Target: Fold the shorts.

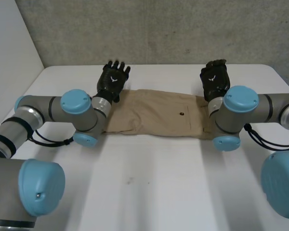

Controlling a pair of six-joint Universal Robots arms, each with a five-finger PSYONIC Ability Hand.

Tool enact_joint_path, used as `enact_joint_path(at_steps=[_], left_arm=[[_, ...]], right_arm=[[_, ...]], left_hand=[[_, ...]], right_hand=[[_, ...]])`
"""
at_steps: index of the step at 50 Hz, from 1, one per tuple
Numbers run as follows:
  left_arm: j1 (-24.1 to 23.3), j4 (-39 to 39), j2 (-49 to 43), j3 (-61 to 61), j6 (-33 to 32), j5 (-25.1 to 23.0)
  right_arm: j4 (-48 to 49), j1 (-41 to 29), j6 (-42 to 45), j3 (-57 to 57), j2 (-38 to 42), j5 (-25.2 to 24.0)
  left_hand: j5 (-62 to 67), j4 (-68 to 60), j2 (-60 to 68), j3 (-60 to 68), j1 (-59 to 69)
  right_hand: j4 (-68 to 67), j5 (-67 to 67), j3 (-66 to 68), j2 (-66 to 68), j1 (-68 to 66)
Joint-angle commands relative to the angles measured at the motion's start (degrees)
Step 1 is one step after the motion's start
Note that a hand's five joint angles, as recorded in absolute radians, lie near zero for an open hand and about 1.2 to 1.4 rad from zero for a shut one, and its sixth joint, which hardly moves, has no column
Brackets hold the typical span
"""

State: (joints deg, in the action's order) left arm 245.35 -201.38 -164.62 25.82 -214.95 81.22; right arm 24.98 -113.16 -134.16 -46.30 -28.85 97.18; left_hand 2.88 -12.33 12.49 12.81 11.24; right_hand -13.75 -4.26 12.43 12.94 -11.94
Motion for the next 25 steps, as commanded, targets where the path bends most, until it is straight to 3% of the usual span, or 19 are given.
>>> enact_joint_path(at_steps=[1, 6, 11, 13, 18, 25], left_arm=[[-0.05, -7.97, 15.19, 19.33, 1.37, 1.66], [0.82, -6.31, 27.04, 34.17, 10.40, 2.19], [3.37, 1.15, 34.18, 43.52, 20.26, 2.10], [3.99, 4.32, 35.86, 45.46, 23.25, 2.02], [4.78, 13.10, 37.88, 48.97, 29.84, 1.93], [5.40, 15.85, 39.73, 53.28, 30.38, 1.84]], right_arm=[[-1.33, 0.39, -13.30, -12.49, -16.31, -2.08], [-14.21, 0.75, -23.93, -21.10, -26.41, -10.50], [-26.20, 2.24, -30.71, -24.10, -27.75, -16.41], [-29.18, 3.73, -33.43, -25.59, -27.49, -17.20], [-26.66, 4.61, -34.77, -27.53, -24.59, -17.12], [-21.55, 4.96, -34.41, -27.18, -19.41, -15.89]], left_hand=[[-2.88, 2.33, -2.49, -2.81, -1.24], [-2.17, 1.61, -1.78, -2.09, -0.53], [-1.32, 0.77, -0.93, -1.25, 0.32], [-1.32, 0.77, -0.93, -1.25, 0.32], [-0.81, 0.26, -0.43, -0.74, 0.82], [-1.15, 0.60, -0.76, -1.08, 0.49]], right_hand=[[3.75, 4.26, -2.43, -2.94, 1.94], [3.75, 4.26, -2.43, -2.94, 1.94], [3.52, 4.04, -2.20, -2.71, 1.72], [-4.20, -3.68, 5.52, 5.01, -6.00], [-15.50, -14.99, 16.82, 16.31, -17.31], [-25.59, -25.07, 26.91, 26.40, -27.39]])
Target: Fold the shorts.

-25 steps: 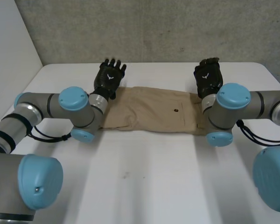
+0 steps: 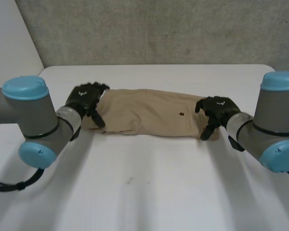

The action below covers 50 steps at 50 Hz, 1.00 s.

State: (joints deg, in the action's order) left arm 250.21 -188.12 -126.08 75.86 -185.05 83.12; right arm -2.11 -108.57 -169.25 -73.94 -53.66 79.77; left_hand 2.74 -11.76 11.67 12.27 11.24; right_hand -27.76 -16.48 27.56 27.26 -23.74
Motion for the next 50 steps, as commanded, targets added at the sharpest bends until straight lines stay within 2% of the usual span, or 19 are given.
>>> enact_joint_path(at_steps=[1, 2, 5, 9, 14, 20, 24, 25, 29, 34, 36, 40, 41, 44, 47, 48, 50], left_arm=[[0.63, 2.41, 1.27, 3.50, 0.48, -0.07], [0.81, 2.23, 1.36, 3.77, 0.48, -0.07], [1.07, 2.06, 1.45, 4.21, 0.57, -0.07], [0.99, 2.06, 1.62, 4.29, 0.57, 0.11], [1.07, 2.06, 2.67, 4.65, 0.57, 0.19], [1.25, 2.06, 5.05, 5.96, 0.66, 0.28], [2.30, 2.06, 7.16, 7.37, 0.75, 0.20], [2.39, 2.06, 7.68, 7.72, 0.75, 0.20], [2.83, 1.62, 9.35, 8.95, 0.75, 0.11], [2.83, 0.48, 10.15, 9.83, 0.75, 0.11], [2.83, 0.12, 10.15, 9.92, 0.75, 0.19], [2.83, -0.49, 10.24, 10.36, 0.75, 0.20], [2.83, -0.67, 10.32, 10.45, 0.66, 0.20], [2.83, -0.76, 10.32, 10.45, 0.66, 0.20], [2.83, -0.93, 10.41, 10.45, 0.66, 0.20], [2.83, -0.93, 10.41, 10.45, 0.66, 0.20], [2.83, -1.02, 10.41, 10.27, 0.57, 0.20]], right_arm=[[5.62, 0.37, 0.77, 0.64, 5.93, 1.71], [5.97, 0.55, 1.20, 0.99, 6.81, 2.14], [6.06, 0.64, 2.17, 1.52, 8.13, 3.29], [6.06, 1.07, 4.72, 1.87, 9.19, 6.01], [7.11, 3.09, 5.95, 0.56, 5.26, 9.96], [6.15, 4.68, 10.60, -0.85, -0.30, 9.97], [3.78, 6.17, 24.02, -0.33, -2.06, 10.41], [3.25, 6.61, 30.67, 0.11, -2.67, 10.76], [3.60, 5.04, 43.79, 3.35, -3.29, 11.02], [6.14, -1.81, 45.07, 8.54, -2.76, 10.33], [7.72, -4.53, 44.89, 9.51, -1.89, 9.36], [12.29, -13.23, 45.15, 10.84, 0.93, 1.82], [13.52, -16.21, 44.98, 10.58, 1.89, -1.68], [14.32, -19.91, 44.71, 9.61, 4.78, -8.02], [13.97, -21.51, 44.54, 8.29, 6.90, -11.03], [13.97, -22.21, 44.45, 7.24, 7.60, -11.56], [13.97, -22.39, 44.01, 6.36, 7.61, -11.74]], left_hand=[[-1.01, 0.03, 0.06, -0.54, 0.49], [-1.18, 0.20, -0.11, -0.71, 0.32], [-1.35, 0.37, -0.28, -0.88, 0.15], [-1.34, 0.37, -0.28, -0.88, 0.15], [-1.51, 0.54, -0.45, -1.05, -0.02], [-1.68, 0.70, -0.62, -1.22, -0.19], [-2.02, 1.04, -0.95, -1.55, -0.52], [-2.02, 1.04, -0.95, -1.55, -0.52], [-2.35, 1.38, -1.29, -1.89, -0.86], [-2.52, 1.55, -1.46, -2.06, -1.03], [-2.52, 1.55, -1.46, -2.06, -1.03], [-2.52, 1.55, -1.46, -2.06, -1.03], [-2.52, 1.55, -1.46, -2.06, -1.03], [-2.52, 1.55, -1.46, -2.06, -1.03], [-2.52, 1.55, -1.46, -2.06, -1.03], [-2.52, 1.55, -1.46, -2.06, -1.03], [-2.52, 1.55, -1.46, -2.06, -1.03]], right_hand=[[-13.59, -14.88, 13.79, 14.09, -17.61], [-18.94, -20.22, 19.14, 19.44, -22.96], [-20.84, -22.13, 21.04, 21.34, -24.86], [-52.16, -53.45, 52.36, 52.66, -56.18], [-52.24, -53.52, 52.44, 52.74, -56.26], [-52.24, -53.52, 52.44, 52.74, -56.26], [-52.24, -53.52, 52.44, 52.74, -56.26], [-52.24, -53.52, 52.44, 52.74, -56.26], [-52.24, -53.52, 52.44, 52.74, -56.26], [-52.24, -53.52, 52.44, 52.74, -56.26], [-52.24, -53.52, 52.44, 52.74, -56.26], [-52.24, -53.52, 52.44, 52.74, -56.26], [-52.24, -53.52, 52.44, 52.74, -56.26], [-52.24, -53.52, 52.44, 52.74, -56.26], [-52.24, -53.52, 52.44, 52.74, -56.26], [-49.30, -50.59, 49.50, 49.80, -53.32], [-26.52, -27.80, 26.72, 27.02, -30.54]])
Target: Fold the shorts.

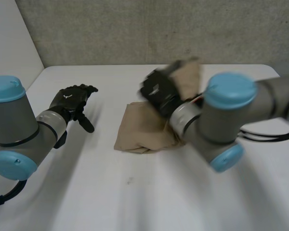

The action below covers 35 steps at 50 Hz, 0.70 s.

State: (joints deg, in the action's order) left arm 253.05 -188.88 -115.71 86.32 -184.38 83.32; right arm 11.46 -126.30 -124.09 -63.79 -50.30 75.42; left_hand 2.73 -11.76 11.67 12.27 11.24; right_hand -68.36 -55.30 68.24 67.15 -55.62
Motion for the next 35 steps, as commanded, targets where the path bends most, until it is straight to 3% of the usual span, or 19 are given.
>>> enact_joint_path(at_steps=[1, 2, 5, 10, 15, 22, 29, 35], left_arm=[[-0.01, -0.26, 0.05, -0.36, -0.10, 0.00], [-0.01, -0.26, 0.05, -0.54, -0.10, 0.00], [-0.01, -0.18, -0.04, -1.24, -0.19, 0.00], [-0.53, -0.18, -0.13, -3.43, -0.02, 0.09], [-2.37, -0.70, -1.27, -8.78, 0.51, 0.09], [-10.19, 1.13, -10.13, -19.59, 1.56, 0.26], [-14.51, 6.85, -19.01, -26.20, 1.74, 1.84], [-15.13, 14.32, -25.79, -29.98, 1.13, 10.01]], right_arm=[[0.49, -4.66, -1.59, -4.06, 4.07, -7.30], [0.58, -4.74, -2.98, -4.15, 3.64, -6.78], [0.84, -4.57, -7.72, -3.97, 1.53, -4.76], [1.28, -1.33, -30.52, -3.88, -5.93, 2.61], [0.76, 4.39, -46.40, -3.01, -7.01, 2.98], [-8.35, 6.33, -47.21, 6.10, 2.02, 3.24], [-20.85, 6.94, -47.73, 16.41, 13.63, 3.24], [-22.01, 7.56, -47.73, 17.21, 15.58, 3.95]], left_hand=[[-2.52, 1.55, -1.46, -2.05, -1.03], [-2.52, 1.55, -1.46, -2.05, -1.03], [-2.52, 1.55, -1.46, -2.05, -1.03], [-2.52, 1.55, -1.46, -2.05, -1.03], [-2.52, 1.55, -1.46, -2.05, -1.03], [-1.68, 0.70, -0.62, -1.21, -0.19], [-1.51, 0.54, -0.45, -1.05, -0.02], [-1.51, 0.54, -0.45, -1.04, -0.02]], right_hand=[[26.19, 23.14, -26.07, -24.99, 13.45], [43.47, 40.41, -43.35, -42.26, 30.72], [58.23, 55.17, -58.11, -57.02, 45.49], [58.36, 55.30, -58.24, -57.15, 45.62], [58.36, 55.30, -58.24, -57.15, 45.62], [58.36, 55.30, -58.24, -57.15, 45.62], [58.36, 55.30, -58.24, -57.15, 45.62], [58.36, 55.30, -58.24, -57.15, 45.62]])
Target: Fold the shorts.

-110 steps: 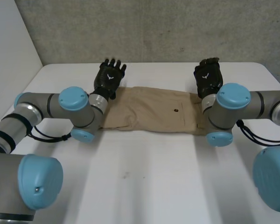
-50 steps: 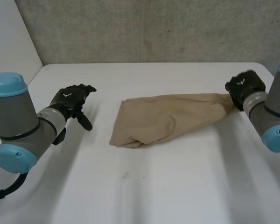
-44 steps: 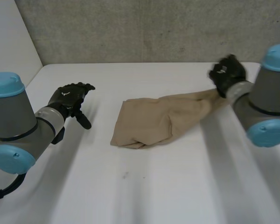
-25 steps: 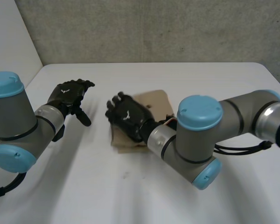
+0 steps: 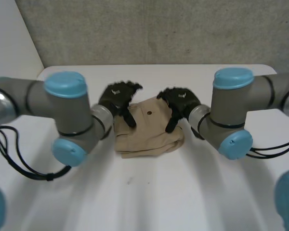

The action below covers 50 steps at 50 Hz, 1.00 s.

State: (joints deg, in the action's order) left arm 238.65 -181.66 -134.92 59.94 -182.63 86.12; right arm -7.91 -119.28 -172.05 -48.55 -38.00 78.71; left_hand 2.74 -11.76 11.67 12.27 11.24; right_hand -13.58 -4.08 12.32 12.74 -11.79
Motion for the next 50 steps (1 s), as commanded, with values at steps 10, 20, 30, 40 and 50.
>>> enact_joint_path(at_steps=[10, 20, 30, 40, 50], left_arm=[[-0.82, 13.26, -6.23, -2.90, -0.79, 8.27], [-2.23, 11.68, 12.30, -0.43, 0.17, 4.76], [5.66, 11.06, 33.91, 2.55, 3.24, 5.11], [15.88, 20.73, 44.39, 10.90, 6.77, 4.32], [15.97, 18.81, 48.26, 19.07, 7.47, 3.17]], right_arm=[[-8.53, 1.59, 2.50, 2.68, 2.68, 4.26], [-5.81, 0.71, 1.54, -0.84, -12.69, 3.37], [3.34, 1.59, -1.71, -8.66, -34.04, 15.12], [-8.70, 4.84, 3.04, -17.36, -41.53, 16.21], [-1.41, 8.44, 2.77, -27.38, -49.45, 13.22]], left_hand=[[-2.35, 1.38, -1.29, -1.89, -0.86], [-2.69, 1.71, -1.63, -2.22, -1.20], [-1.35, 0.37, -0.29, -0.88, 0.14], [-2.35, 1.38, -1.29, -1.88, -0.86], [-2.74, 1.76, -1.67, -2.27, -1.24]], right_hand=[[3.58, 4.08, -2.32, -2.74, 1.79], [3.58, 4.08, -2.32, -2.74, 1.79], [3.58, 4.08, -2.32, -2.74, 1.79], [3.58, 4.08, -2.32, -2.74, 1.79], [3.58, 4.08, -2.32, -2.74, 1.79]])
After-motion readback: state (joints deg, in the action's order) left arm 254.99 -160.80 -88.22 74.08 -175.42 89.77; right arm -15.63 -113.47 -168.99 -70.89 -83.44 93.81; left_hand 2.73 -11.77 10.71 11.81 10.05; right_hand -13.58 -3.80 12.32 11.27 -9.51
